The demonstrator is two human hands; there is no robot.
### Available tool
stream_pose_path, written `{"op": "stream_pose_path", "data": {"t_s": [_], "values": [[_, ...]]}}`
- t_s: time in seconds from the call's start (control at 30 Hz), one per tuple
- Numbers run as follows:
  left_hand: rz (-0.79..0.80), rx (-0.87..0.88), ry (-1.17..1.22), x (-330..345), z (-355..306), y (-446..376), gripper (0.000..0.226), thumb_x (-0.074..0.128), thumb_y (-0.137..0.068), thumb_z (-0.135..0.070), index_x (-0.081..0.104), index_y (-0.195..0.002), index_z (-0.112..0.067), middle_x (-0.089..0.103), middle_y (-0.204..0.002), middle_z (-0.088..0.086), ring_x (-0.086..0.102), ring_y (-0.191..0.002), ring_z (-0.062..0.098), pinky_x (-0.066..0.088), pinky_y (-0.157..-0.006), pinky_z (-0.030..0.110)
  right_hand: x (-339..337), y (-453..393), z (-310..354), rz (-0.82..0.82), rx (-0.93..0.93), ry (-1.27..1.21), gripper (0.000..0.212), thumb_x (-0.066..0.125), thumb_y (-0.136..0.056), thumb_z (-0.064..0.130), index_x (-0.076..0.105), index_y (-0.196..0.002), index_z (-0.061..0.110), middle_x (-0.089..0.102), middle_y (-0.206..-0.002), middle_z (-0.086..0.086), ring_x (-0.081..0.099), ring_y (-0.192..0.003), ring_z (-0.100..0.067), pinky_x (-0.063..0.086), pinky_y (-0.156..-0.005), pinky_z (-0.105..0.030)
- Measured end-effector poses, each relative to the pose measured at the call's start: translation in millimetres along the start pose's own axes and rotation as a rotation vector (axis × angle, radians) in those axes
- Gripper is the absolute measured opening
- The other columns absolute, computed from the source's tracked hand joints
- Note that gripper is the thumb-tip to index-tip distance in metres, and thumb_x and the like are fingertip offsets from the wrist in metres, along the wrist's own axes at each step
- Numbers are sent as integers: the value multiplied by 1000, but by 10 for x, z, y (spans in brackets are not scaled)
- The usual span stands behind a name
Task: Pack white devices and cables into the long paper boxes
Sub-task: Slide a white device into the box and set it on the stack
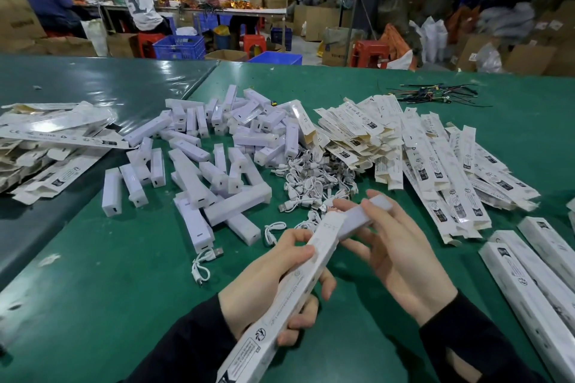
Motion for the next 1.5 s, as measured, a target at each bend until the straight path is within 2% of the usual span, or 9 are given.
{"op": "stream_pose_path", "data": {"t_s": [0.2,0.47,0.63,0.73,0.83,1.03,1.27,1.4,1.5], "values": [[53,-23,27,160,-18,157,38,49,-87,-32,33,-119,-20,53,-77,14,38,-35,15,38,-33,16,173,62,-12,182,62,260,33,62,-85,27,66,-118,22,75,-105,-10,72,-91,-17,56,-63,-22],[-118,104,-50,34,-220,184,45,62,-80,-22,36,-116,-17,52,-72,10,37,-35,15,35,-32,15,312,124,-73,159,-97,382,44,42,-89,44,74,-88,14,75,-94,0,67,-83,-5,53,-68,-17],[-59,112,-79,170,-169,193,44,64,-81,-19,39,-117,-20,54,-70,9,39,-34,15,38,-31,17,382,144,-238,312,61,545,74,26,-80,66,72,-106,14,75,-104,-1,67,-102,-12,52,-87,-22],[-199,180,-80,45,-302,213,48,71,-80,-20,40,-116,-14,55,-65,9,39,-35,16,37,-32,18,213,62,-22,135,-70,460,52,40,-91,50,73,-91,10,75,-93,-5,67,-88,-16,55,-79,-32],[-395,248,32,-220,-437,271,61,76,-69,-23,42,-117,-9,53,-61,8,39,-35,16,35,-32,18,76,94,311,-87,-439,968,19,69,-86,28,70,-69,19,69,-73,5,59,-70,-7,46,-70,-27],[-593,324,62,-463,-433,340,32,67,-82,2,47,-105,-7,46,-58,6,37,-38,17,35,-35,21,257,98,-97,20,-441,1626,32,68,-77,59,68,-87,29,57,-91,11,53,-93,-11,41,-79,-29],[-698,362,-95,-530,-469,402,29,65,-80,10,52,-101,-5,62,-73,5,49,-45,18,39,-36,22,233,148,31,-51,-481,1394,22,70,-82,40,58,-69,28,50,-73,10,47,-71,-11,42,-66,-34],[-678,351,-120,-507,-464,387,31,65,-81,10,53,-103,-9,63,-70,4,52,-48,19,41,-37,23,267,95,-93,-103,-402,1637,38,59,-79,67,66,-90,31,58,-93,12,56,-89,-8,44,-73,-29],[-661,323,-127,-465,-423,364,31,65,-81,8,52,-103,-9,63,-75,7,53,-49,19,41,-37,24,275,55,-84,-82,-413,1621,25,62,-85,54,67,-96,31,57,-94,12,55,-90,-9,41,-72,-27]]}}
Point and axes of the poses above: each hand's wrist, its own y-axis away from the middle knuckle, its own x-axis out of the palm, z = x × y, the point moved 10 cm from there along -y, towards the middle knuckle
